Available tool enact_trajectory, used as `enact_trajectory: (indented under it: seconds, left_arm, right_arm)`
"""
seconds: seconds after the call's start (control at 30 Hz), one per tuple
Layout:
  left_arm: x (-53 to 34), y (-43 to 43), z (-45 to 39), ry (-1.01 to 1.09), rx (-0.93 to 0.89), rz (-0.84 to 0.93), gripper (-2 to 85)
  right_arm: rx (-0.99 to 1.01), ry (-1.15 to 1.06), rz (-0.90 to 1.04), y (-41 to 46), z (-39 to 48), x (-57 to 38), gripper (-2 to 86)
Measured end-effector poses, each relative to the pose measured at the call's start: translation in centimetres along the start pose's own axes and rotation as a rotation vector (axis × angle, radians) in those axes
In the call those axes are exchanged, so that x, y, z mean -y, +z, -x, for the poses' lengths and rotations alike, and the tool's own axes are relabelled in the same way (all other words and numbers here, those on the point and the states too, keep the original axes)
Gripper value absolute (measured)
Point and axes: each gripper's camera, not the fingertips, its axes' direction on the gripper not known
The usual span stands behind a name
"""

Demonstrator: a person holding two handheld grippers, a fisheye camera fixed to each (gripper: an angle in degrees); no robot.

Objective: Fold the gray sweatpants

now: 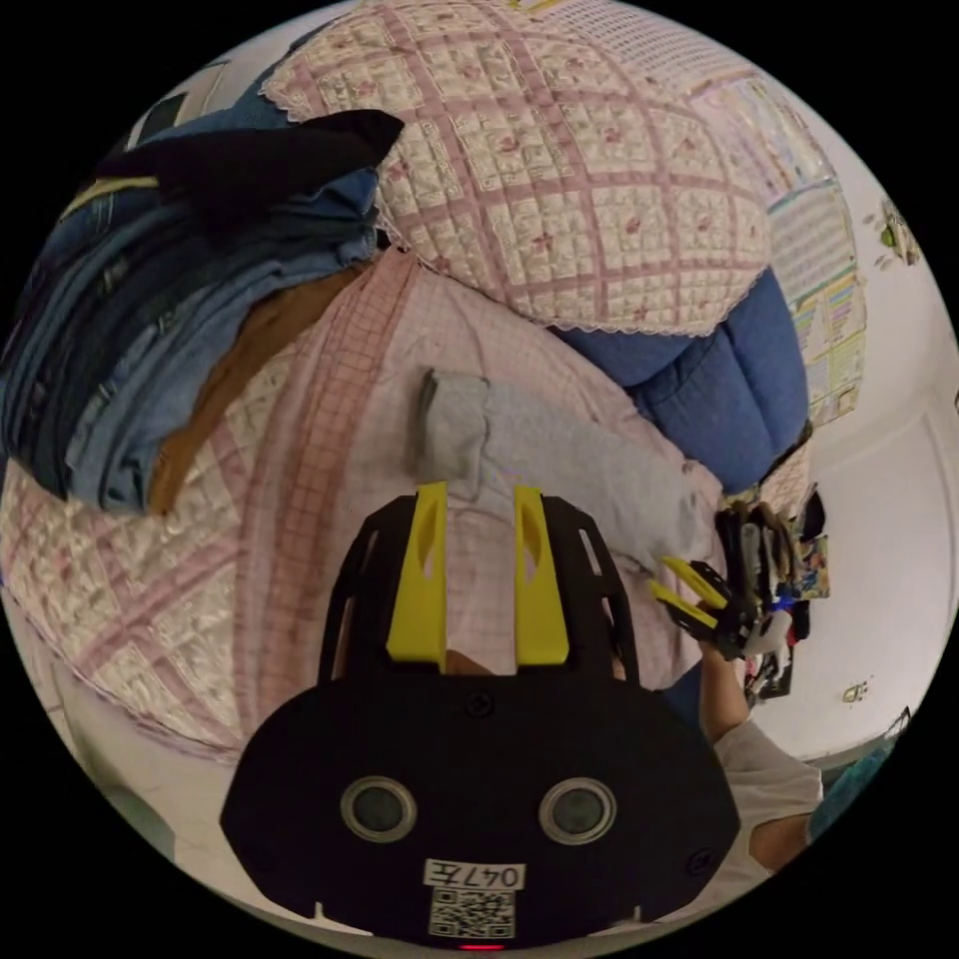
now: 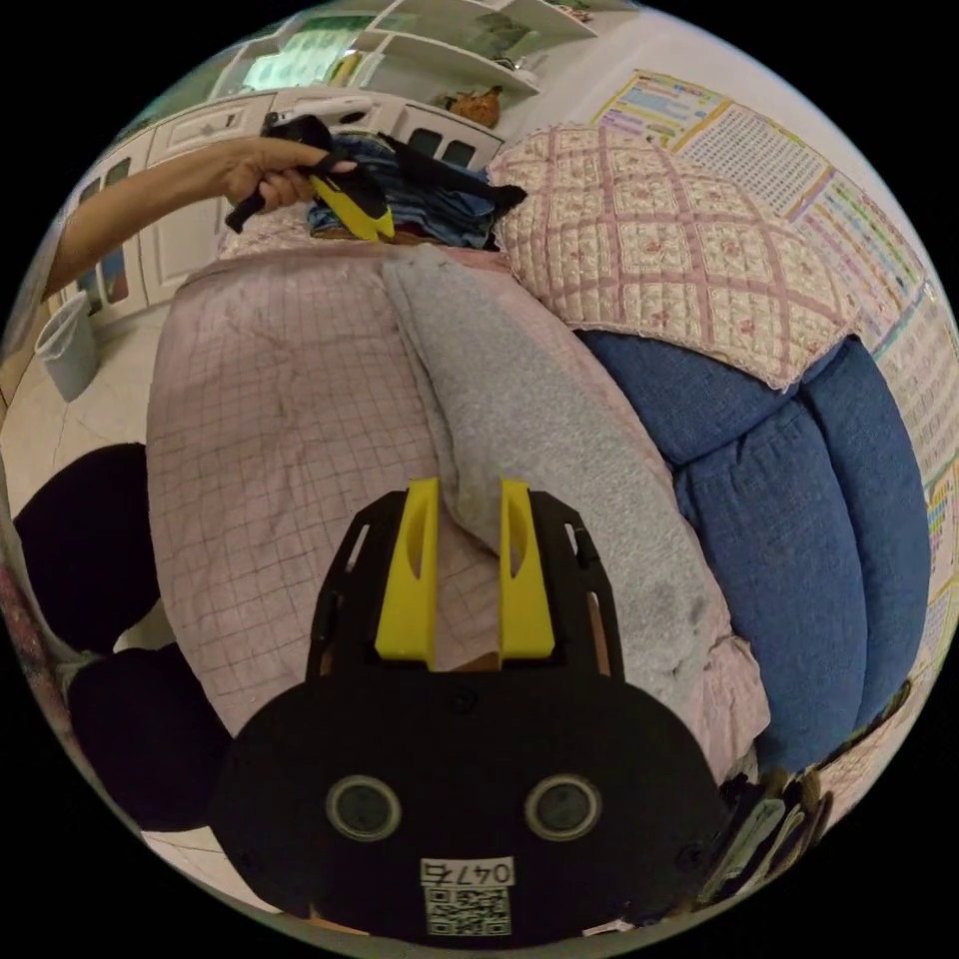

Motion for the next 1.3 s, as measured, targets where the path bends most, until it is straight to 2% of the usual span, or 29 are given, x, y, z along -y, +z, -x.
enact_trajectory:
  seconds: [0.3, 0.57, 0.83, 0.9, 0.97, 1.1, 1.17, 1.3]
  left_arm:
    - [-3.8, -1.6, 9.2, -0.197, -0.243, -0.050, 12.1]
    - [-5.8, -2.5, 19.6, -0.362, -0.339, -0.123, 16.2]
    - [-9.5, -1.8, 29.4, -0.420, -0.318, -0.249, 12.4]
    - [-10.4, -1.8, 31.3, -0.395, -0.317, -0.273, 9.6]
    - [-11.6, -2.8, 33.0, -0.281, -0.324, -0.365, 5.2]
    - [-13.5, -5.0, 33.2, -0.092, -0.280, -0.445, 3.8]
    - [-16.9, -7.6, 33.1, 0.030, -0.252, -0.503, 3.5]
    - [-26.8, -11.8, 37.2, 0.075, -0.215, -0.554, 3.4]
  right_arm:
    - [-0.152, -0.262, 0.123, -2.6, 2.0, 3.7, 2.2]
    - [-0.035, -0.008, 0.046, -9.7, -5.3, 7.1, 1.2]
    - [-0.028, -0.003, 0.037, -12.6, -5.5, 6.7, 1.2]
    - [-0.026, -0.002, 0.034, -13.0, -5.4, 6.3, 1.1]
    - [-0.013, 0.010, 0.028, -13.7, -5.5, 6.0, 1.1]
    - [-0.007, 0.045, 0.016, -15.7, -5.7, 5.5, 1.2]
    - [0.017, 0.056, -0.011, -18.6, -5.1, 5.0, 1.4]
    - [0.118, -0.012, -0.098, -23.4, -0.6, 3.4, 3.4]
